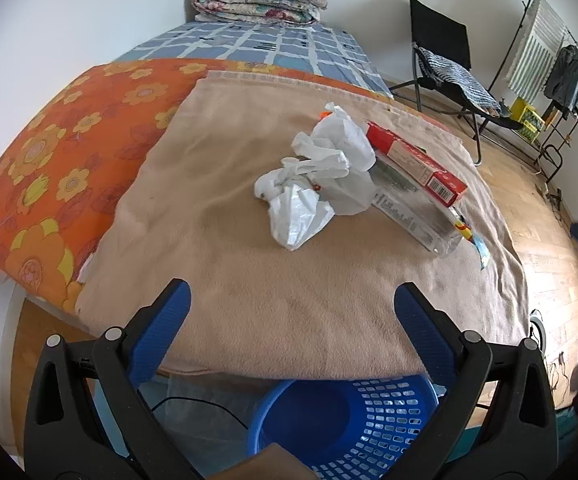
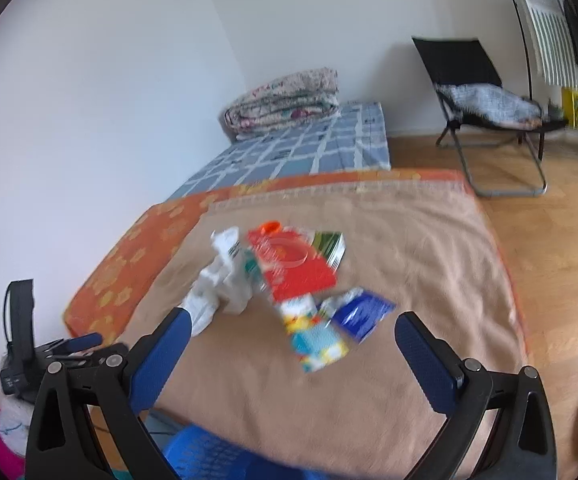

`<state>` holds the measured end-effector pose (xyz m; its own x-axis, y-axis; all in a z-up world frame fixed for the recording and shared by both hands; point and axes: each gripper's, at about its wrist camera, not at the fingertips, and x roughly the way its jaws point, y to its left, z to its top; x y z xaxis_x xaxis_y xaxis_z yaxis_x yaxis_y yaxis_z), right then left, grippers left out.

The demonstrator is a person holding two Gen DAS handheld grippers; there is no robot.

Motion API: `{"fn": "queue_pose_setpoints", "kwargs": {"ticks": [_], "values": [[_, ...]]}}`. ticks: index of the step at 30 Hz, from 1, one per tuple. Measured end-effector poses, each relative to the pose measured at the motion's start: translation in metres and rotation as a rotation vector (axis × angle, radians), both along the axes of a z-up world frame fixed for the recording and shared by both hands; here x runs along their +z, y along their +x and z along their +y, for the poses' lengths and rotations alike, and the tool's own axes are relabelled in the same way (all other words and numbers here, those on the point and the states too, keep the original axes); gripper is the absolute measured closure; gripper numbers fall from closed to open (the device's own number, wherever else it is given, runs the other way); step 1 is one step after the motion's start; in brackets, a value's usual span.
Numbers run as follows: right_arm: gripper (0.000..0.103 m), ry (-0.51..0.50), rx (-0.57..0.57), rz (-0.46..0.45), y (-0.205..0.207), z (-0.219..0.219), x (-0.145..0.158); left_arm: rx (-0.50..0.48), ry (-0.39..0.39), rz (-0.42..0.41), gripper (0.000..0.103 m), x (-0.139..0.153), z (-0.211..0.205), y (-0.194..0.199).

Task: Collect trash
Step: 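Reach the left gripper to the white tissue while the right gripper approaches the red box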

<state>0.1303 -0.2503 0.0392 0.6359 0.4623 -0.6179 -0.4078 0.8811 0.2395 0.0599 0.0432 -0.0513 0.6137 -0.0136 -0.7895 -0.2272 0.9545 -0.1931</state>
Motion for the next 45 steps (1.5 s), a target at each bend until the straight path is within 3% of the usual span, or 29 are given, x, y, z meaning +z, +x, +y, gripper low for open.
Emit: {"fn": "queue_pose_setpoints", "kwargs": {"ticks": [3,5,9,11,17,19,23,28,33,36,40,45], "values": [[0.000,-0.036,0.002,-0.023,0.019,0.003,0.004,-0.008,-0.053,0.026,0.007,-0.007,0.000,0.010],[0.000,-0.026,0.023,0.026,0.037,0.006,0.002,-0.018,-0.081,0.041,0.015,-0.011,-0.002,0.018],[0.001,0.032,0.054,0.128,0.061,0.010,-0.008,-0.025,-0.113,0.060,0.019,-0.017,-0.004,0.036],[0.001,0.042,0.064,0.159,0.070,0.017,-0.013,-0.014,-0.128,0.071,0.027,-0.021,-0.001,0.047],[0.001,0.042,0.103,0.195,0.092,0.043,-0.020,-0.003,-0.059,0.108,0.029,-0.040,0.006,0.074],[0.001,0.039,0.085,0.211,0.104,0.048,-0.025,0.004,-0.069,0.121,0.029,-0.047,0.009,0.080],[0.001,0.017,0.039,0.250,0.126,0.052,-0.039,0.009,-0.121,0.152,0.040,-0.059,0.013,0.093],[0.001,0.037,0.038,0.310,0.148,0.057,-0.054,0.006,-0.156,0.155,0.040,-0.065,0.011,0.104],[0.001,-0.038,0.093,0.302,0.152,0.080,-0.066,-0.012,-0.137,0.155,0.041,-0.068,0.005,0.111],[0.000,-0.101,0.121,0.292,0.151,0.090,-0.075,-0.008,-0.157,0.176,0.052,-0.075,0.009,0.114],[0.000,-0.198,0.161,0.255,0.149,0.102,-0.080,0.006,-0.190,0.189,0.053,-0.081,0.015,0.116],[0.000,-0.249,0.200,0.252,0.147,0.112,-0.088,-0.004,-0.185,0.178,0.062,-0.080,0.017,0.120]]}}
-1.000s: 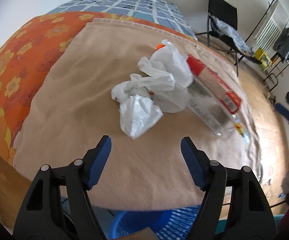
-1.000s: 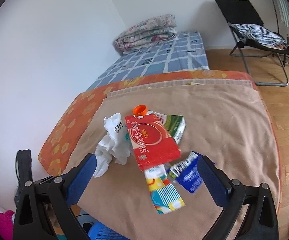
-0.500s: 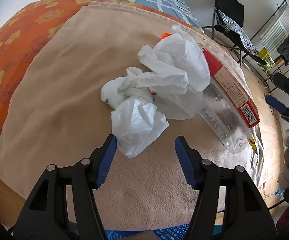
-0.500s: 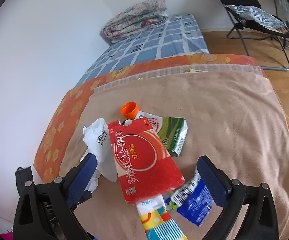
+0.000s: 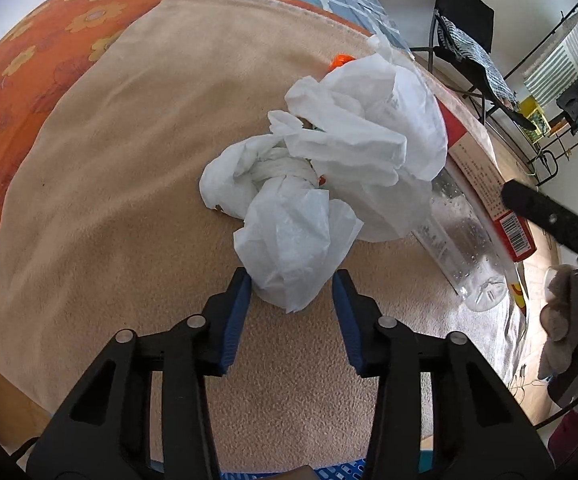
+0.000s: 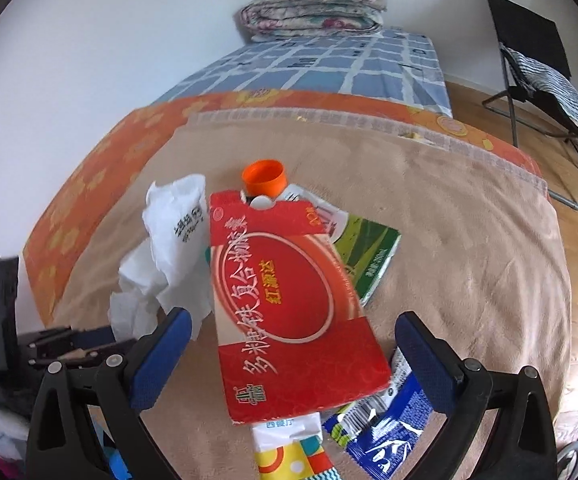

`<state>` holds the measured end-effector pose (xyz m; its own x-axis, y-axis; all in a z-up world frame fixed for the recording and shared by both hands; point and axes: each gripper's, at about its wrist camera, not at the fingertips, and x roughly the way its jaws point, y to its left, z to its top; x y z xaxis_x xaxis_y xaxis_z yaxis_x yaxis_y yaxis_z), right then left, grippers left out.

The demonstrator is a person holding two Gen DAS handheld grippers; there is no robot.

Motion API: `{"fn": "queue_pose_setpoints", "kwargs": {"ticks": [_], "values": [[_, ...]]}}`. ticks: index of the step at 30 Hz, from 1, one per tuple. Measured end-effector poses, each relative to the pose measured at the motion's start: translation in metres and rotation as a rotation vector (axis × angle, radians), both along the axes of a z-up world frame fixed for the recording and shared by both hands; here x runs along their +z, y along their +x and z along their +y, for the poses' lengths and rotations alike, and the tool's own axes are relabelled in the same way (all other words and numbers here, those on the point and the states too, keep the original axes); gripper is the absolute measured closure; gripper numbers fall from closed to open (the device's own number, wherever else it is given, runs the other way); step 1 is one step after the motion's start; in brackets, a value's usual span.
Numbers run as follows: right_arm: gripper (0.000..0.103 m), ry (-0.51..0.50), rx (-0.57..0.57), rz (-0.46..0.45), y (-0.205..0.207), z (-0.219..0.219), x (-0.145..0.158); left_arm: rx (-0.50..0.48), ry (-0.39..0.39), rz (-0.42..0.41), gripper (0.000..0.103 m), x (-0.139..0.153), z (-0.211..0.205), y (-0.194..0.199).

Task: Collect trash
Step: 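Reach the left gripper to the white tissue while the right gripper approaches the red box, then close the left gripper on the tissue while the right gripper grasps the red box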

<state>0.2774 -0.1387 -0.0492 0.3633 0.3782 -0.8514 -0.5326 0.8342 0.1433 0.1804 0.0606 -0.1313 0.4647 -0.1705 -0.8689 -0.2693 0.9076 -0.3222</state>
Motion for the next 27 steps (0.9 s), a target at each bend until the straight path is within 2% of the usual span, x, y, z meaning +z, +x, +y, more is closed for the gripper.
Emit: {"fn": "queue_pose_setpoints", "kwargs": {"ticks": [6,8,12,20,24,27], "values": [[0.001,-0.052,0.025,-0.020,-0.003,0.009,-0.007,-0.009,-0.011,-0.001,0.070,0.000,0.003,0.000],[0.004,-0.048,0.023,-0.016,-0.003,0.008,-0.007,-0.013,-0.014,-0.004,0.073,0.001,0.004,-0.002],[0.019,-0.057,0.023,-0.014,-0.002,0.008,-0.009,-0.015,-0.021,-0.016,0.077,0.003,0.006,-0.007],[0.021,-0.035,0.014,-0.046,-0.006,0.000,0.000,-0.029,-0.027,-0.048,0.084,0.010,0.009,-0.018],[0.022,-0.011,0.002,-0.073,-0.011,-0.007,0.011,-0.061,-0.038,-0.076,0.087,0.020,0.008,-0.032],[0.024,-0.001,0.002,-0.085,-0.014,-0.011,0.016,-0.098,-0.018,-0.084,0.088,0.023,0.005,-0.045]]}}
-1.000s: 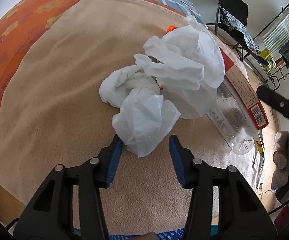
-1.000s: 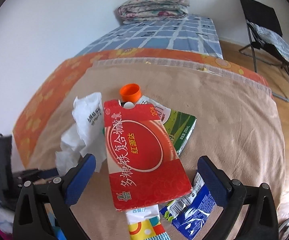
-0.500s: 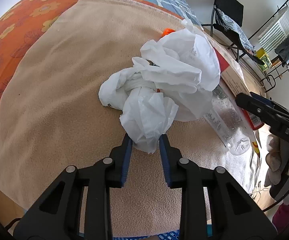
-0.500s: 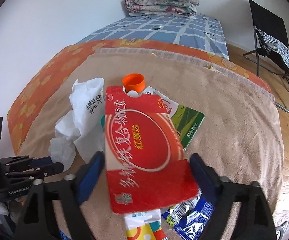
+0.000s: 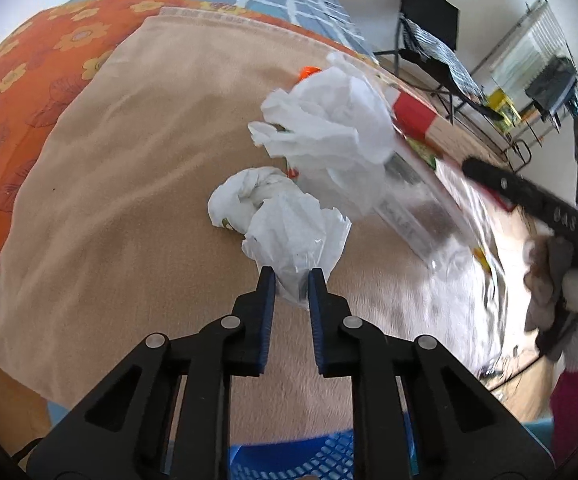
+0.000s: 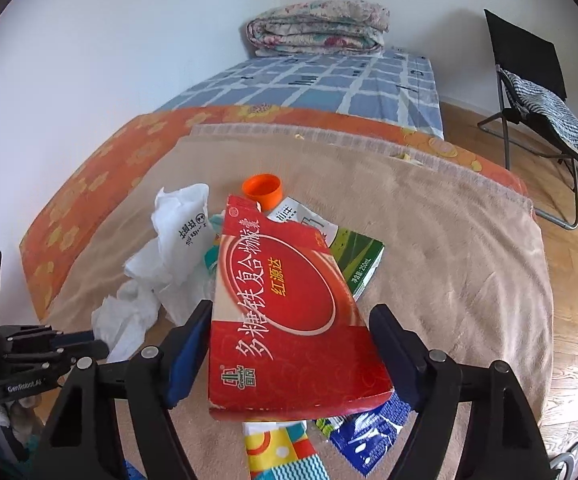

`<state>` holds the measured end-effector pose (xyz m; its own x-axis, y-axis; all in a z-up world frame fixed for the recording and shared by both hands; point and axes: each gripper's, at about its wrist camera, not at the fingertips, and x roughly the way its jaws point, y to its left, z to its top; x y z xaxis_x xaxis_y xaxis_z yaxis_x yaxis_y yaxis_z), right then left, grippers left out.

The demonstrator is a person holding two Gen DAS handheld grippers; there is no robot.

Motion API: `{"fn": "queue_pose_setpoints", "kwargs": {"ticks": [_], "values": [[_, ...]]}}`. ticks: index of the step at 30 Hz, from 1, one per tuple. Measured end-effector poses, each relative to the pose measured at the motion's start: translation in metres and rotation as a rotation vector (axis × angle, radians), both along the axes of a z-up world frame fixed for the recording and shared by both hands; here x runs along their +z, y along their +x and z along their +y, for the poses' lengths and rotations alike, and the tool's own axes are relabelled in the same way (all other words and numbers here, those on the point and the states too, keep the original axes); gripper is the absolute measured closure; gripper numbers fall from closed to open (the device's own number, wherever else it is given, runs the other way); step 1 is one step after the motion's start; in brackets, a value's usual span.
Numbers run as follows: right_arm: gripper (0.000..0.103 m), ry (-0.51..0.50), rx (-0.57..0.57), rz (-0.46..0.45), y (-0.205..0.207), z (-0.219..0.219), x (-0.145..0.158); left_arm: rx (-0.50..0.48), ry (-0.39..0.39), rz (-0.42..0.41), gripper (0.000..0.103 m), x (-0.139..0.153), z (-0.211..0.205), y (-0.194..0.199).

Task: Collect trash
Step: 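Close the left gripper on the tissue while the right gripper grasps the red box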

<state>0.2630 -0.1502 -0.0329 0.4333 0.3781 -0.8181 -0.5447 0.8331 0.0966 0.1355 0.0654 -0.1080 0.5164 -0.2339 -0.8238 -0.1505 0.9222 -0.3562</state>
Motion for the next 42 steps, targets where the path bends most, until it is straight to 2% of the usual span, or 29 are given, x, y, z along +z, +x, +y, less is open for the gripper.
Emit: {"fn": "queue_pose_setpoints", "kwargs": {"ticks": [6,7,8,10,11,13,14,15,18,19,20,22,24,25,27,32,35,41,42], "values": [[0.026,0.002,0.012,-0.023,-0.008,-0.004,0.006,-0.028,0.038,-0.002,0.089,0.002,-0.003,-0.019],[0.062,0.004,0.014,-0.026,-0.009,-0.005,0.007,-0.034,0.062,-0.009,0.089,0.003,-0.005,-0.021],[0.075,0.005,0.024,-0.017,-0.009,-0.005,0.007,-0.035,0.082,-0.009,0.089,0.003,-0.006,-0.022],[0.072,0.003,0.013,-0.010,-0.008,-0.007,0.005,-0.032,0.077,0.008,0.088,0.001,-0.007,-0.023],[0.072,0.006,0.015,0.003,-0.007,-0.008,0.003,-0.032,0.064,0.024,0.084,0.000,-0.007,-0.021],[0.062,0.017,0.021,0.032,-0.006,-0.008,0.001,-0.026,0.076,0.063,0.070,-0.003,-0.008,-0.015],[0.061,0.022,0.026,0.050,-0.005,-0.008,-0.001,-0.009,0.098,0.086,0.058,-0.004,-0.009,-0.012],[0.055,0.029,0.027,0.058,-0.005,-0.008,-0.002,0.004,0.103,0.088,0.055,-0.004,-0.009,-0.010],[0.055,0.006,0.030,0.058,-0.005,-0.008,-0.008,0.007,0.117,0.088,0.055,-0.005,-0.010,-0.003],[0.051,-0.009,0.028,0.057,-0.005,-0.008,-0.010,0.011,0.133,0.097,0.055,-0.006,-0.011,0.000],[0.046,-0.024,0.025,0.053,-0.005,-0.008,-0.011,0.015,0.131,0.101,0.055,-0.008,-0.010,0.001],[0.015,-0.051,0.010,0.010,-0.004,-0.007,-0.010,0.027,0.110,0.109,0.055,-0.009,-0.007,0.005],[0.004,-0.043,0.013,-0.012,-0.002,-0.007,-0.008,0.049,0.083,0.108,0.054,-0.008,-0.002,0.009],[0.001,-0.030,0.022,-0.001,0.001,-0.007,-0.010,0.053,0.077,0.106,0.052,-0.007,-0.001,0.011],[0.001,-0.022,0.014,0.022,0.008,-0.008,-0.016,0.053,0.069,0.104,0.048,-0.009,0.000,0.015],[0.002,-0.033,-0.017,0.068,0.026,-0.013,-0.032,0.038,0.065,0.121,0.048,-0.016,0.000,0.023],[0.011,0.003,-0.010,0.113,0.030,-0.015,-0.039,0.029,0.064,0.131,0.048,-0.020,-0.002,0.026],[0.017,0.045,-0.012,0.127,0.027,-0.019,-0.037,0.023,0.040,0.128,0.048,-0.025,-0.002,0.031],[0.018,0.049,-0.015,0.127,0.027,-0.021,-0.037,0.023,0.034,0.120,0.054,-0.025,-0.001,0.031]]}}
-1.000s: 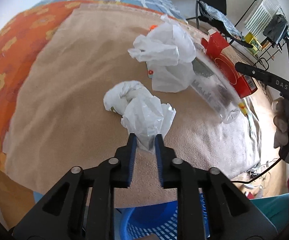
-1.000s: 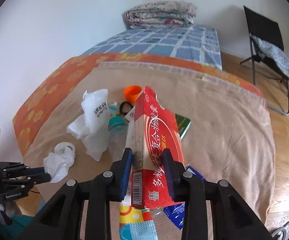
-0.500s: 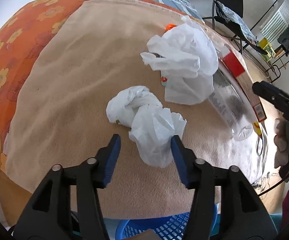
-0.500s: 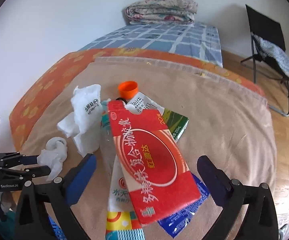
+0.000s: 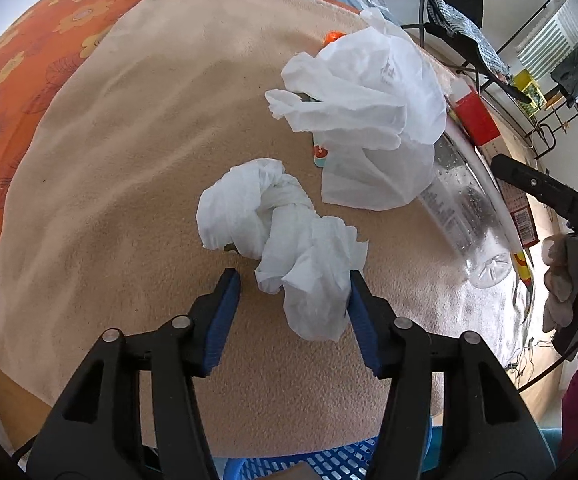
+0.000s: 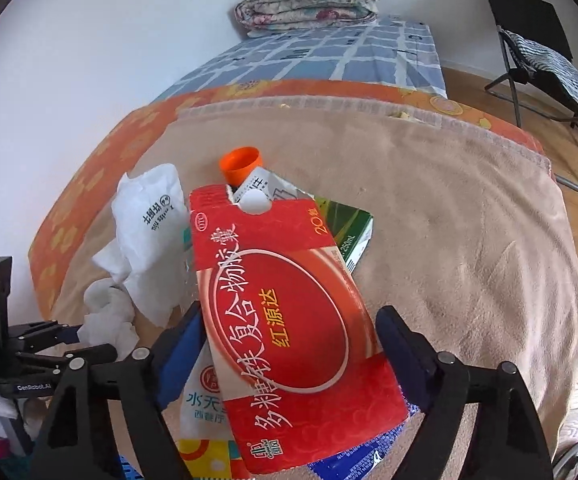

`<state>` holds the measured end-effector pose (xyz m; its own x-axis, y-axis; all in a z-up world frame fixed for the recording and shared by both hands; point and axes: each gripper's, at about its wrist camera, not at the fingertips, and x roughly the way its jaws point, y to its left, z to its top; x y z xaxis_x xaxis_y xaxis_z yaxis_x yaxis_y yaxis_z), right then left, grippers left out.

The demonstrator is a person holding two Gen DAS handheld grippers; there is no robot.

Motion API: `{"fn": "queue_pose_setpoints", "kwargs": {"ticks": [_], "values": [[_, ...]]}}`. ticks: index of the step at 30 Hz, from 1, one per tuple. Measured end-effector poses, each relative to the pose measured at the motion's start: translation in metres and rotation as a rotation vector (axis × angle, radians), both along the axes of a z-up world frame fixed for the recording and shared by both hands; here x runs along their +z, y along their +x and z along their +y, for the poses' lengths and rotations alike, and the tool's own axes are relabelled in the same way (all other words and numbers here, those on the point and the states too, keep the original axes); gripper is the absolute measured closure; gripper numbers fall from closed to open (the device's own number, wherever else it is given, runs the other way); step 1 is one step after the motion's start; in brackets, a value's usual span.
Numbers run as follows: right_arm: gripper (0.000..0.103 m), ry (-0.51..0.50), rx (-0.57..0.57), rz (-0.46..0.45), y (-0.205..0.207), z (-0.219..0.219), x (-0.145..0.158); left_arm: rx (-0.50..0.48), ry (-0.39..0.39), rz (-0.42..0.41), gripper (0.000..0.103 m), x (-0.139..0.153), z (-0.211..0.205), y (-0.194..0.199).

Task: Collect trash
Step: 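Close the left gripper on the tissue while the right gripper grasps the red box, then carry the tissue and red box over the blue basket with both grippers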

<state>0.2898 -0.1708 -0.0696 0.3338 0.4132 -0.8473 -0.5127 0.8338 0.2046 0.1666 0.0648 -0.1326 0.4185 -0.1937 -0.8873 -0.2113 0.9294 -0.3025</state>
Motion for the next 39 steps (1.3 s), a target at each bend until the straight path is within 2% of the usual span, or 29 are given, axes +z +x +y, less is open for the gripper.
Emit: {"fn": "queue_pose_setpoints", "kwargs": {"ticks": [1,2,5,12,19,25,30,39], "values": [[0.020,0.003,-0.004,-0.002,-0.001,-0.002,0.001,-0.002,-0.005,-0.009,0.060,0.000,0.001,-0.001],[0.020,0.006,-0.006,-0.003,-0.001,-0.003,0.002,-0.006,-0.006,-0.013,0.072,0.001,0.002,-0.001],[0.022,0.016,-0.020,-0.010,-0.002,-0.008,0.005,-0.007,0.013,-0.039,0.077,0.006,0.002,-0.005],[0.023,0.054,-0.040,-0.042,-0.008,-0.018,0.021,0.011,0.019,-0.092,0.078,0.022,0.013,-0.018],[0.023,0.089,-0.015,-0.111,-0.033,-0.032,0.053,-0.006,0.023,-0.140,0.078,0.045,0.019,-0.042],[0.023,0.104,0.032,-0.174,-0.078,-0.045,0.084,-0.027,0.003,-0.191,0.078,0.072,0.018,-0.071],[0.023,0.108,0.059,-0.225,-0.120,-0.052,0.103,-0.081,0.025,-0.231,0.078,0.090,-0.001,-0.095],[0.022,0.168,0.125,-0.191,-0.201,-0.052,0.096,-0.215,0.006,-0.190,0.078,0.071,-0.047,-0.142]]}}
